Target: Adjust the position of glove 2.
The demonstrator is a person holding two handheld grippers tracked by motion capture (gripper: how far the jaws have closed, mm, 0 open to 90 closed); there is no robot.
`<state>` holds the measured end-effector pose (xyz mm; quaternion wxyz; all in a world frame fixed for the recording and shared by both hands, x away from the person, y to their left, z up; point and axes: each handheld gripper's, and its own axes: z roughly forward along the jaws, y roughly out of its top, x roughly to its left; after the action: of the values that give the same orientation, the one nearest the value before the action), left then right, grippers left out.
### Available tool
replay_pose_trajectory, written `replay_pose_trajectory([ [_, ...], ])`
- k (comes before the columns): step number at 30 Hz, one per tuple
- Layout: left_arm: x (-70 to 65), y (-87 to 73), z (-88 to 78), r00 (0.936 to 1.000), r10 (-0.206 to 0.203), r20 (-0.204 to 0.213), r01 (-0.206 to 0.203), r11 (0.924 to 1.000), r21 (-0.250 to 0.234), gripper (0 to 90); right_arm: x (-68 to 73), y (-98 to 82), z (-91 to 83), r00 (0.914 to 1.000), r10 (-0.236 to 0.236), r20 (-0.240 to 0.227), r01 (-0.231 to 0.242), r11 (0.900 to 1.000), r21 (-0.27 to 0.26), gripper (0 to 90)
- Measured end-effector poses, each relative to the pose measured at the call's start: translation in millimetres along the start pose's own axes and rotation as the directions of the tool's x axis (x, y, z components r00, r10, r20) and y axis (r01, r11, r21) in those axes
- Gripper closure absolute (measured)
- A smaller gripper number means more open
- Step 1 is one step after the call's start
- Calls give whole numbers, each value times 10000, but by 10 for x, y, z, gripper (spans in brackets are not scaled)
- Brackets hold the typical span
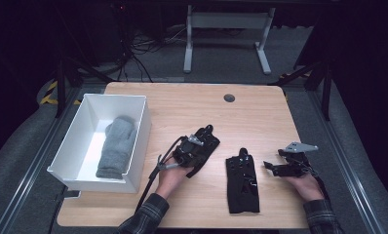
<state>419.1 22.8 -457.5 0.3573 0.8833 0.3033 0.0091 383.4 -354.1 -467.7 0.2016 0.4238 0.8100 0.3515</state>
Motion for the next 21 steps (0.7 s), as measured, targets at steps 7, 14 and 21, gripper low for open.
replay_pose_trajectory([
  [7,-68,62,-18,9997,236,115,-235,9997,-82,900,1,0,0,10000,-6,-9,6,10000,4,172],
  [14,98,174,-198,9992,38,-408,-60,9986,-530,900,1,0,0,10000,0,-12,0,10000,6,172],
  [21,382,206,-269,9936,-578,-973,497,9953,-832,900,1,1,-1,10000,-9,8,9,10000,21,172],
])
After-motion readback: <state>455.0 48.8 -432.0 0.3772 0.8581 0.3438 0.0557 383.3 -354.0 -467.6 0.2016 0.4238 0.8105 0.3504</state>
